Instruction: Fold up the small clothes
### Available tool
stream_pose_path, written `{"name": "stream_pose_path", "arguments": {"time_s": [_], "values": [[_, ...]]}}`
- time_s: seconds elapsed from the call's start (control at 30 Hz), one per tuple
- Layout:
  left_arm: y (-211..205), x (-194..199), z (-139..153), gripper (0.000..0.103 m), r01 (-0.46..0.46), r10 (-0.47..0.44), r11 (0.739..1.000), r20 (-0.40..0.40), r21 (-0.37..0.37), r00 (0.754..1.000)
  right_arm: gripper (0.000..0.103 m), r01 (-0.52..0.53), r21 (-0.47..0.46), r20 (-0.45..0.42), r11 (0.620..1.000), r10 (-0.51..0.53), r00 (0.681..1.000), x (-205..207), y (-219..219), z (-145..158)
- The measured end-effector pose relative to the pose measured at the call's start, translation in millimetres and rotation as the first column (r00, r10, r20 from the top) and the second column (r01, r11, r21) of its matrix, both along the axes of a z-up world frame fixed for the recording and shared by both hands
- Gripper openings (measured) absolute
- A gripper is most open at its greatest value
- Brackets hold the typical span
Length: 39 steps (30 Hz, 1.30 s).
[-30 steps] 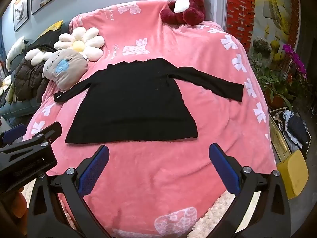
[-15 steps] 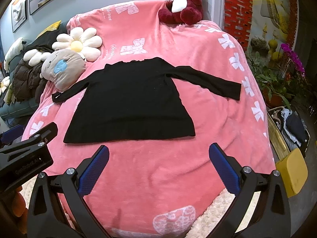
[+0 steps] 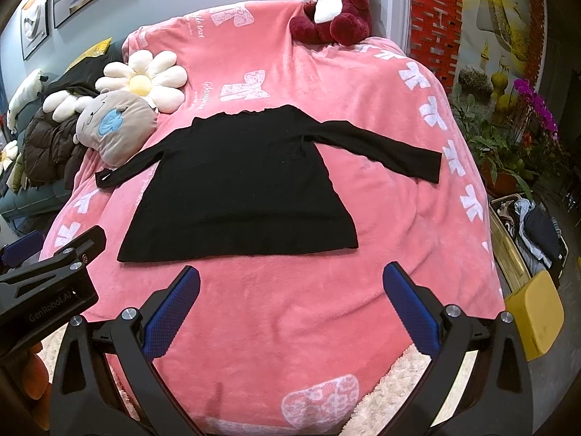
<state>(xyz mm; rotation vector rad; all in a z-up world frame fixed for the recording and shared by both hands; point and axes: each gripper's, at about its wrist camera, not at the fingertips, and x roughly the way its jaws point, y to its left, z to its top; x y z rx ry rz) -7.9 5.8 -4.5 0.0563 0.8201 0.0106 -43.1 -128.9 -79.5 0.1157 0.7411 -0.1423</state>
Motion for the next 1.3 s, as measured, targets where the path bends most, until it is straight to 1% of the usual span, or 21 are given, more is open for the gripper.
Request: {"name": "stream_pose_path", "arguments": {"time_s": [0.97, 1.2, 1.3], "values": [[4.0, -3.8, -1.2, 0.093, -0.004, 0.004, 1.0, -0.003, 0.0, 1.0, 0.098, -0.003, 0.002, -0.011, 1.0, 0.003, 1.0, -1.8, -1.9, -4.3], [7.1, -3.2, -8.0, 0.094, -0.005, 0.005, 1.0, -0.02, -0.001, 1.0, 0.098, -0.018, -0.007, -0.034, 1.0, 0.018, 0.999, 5.2, 1.8, -12.2], [6.0, 6.3, -9.4, 0.094, -0.004, 0.003, 1.0, -0.036, -0.008, 0.999, 0.098, -0.024, -0.016, -0.042, 1.0, 0.024, 0.999, 11.2, -0.2, -15.5]]}}
